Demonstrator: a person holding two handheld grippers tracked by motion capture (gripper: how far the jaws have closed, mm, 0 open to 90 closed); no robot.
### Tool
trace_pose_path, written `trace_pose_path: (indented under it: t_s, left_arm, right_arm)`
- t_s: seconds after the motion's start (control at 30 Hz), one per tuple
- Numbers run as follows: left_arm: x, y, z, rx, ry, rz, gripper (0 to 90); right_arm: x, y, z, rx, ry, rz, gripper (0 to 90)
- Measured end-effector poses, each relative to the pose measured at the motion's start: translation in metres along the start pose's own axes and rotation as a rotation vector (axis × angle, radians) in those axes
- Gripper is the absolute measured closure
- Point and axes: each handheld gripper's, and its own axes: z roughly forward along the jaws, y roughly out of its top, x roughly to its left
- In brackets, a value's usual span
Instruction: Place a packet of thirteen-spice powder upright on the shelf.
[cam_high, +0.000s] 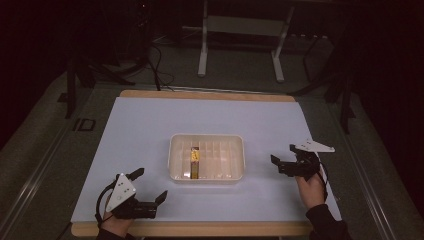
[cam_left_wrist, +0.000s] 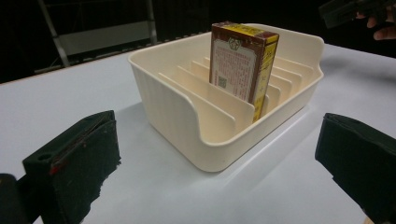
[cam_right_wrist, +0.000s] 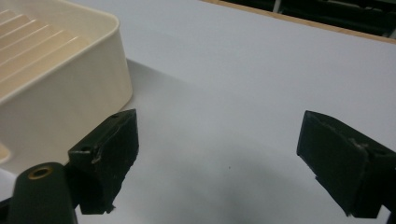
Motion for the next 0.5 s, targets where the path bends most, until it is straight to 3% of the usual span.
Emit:
trace_pose_path:
  t_s: [0.17, 0.5]
  left_arm:
    - [0.0002, 0.0002, 0.0013, 0.001, -0.003, -0.002, 0.0]
    - [-0.0018, 0.0008, 0.0021, 0.004, -0.011, 0.001, 0.0]
  right_arm:
    - [-0.0047, -0.0028, -0.0025, -0.003, -0.022, -0.015, 12.6]
    - [-0.0055, -0.0038, 0.0008, 0.002, 0.007, -0.020, 13.0]
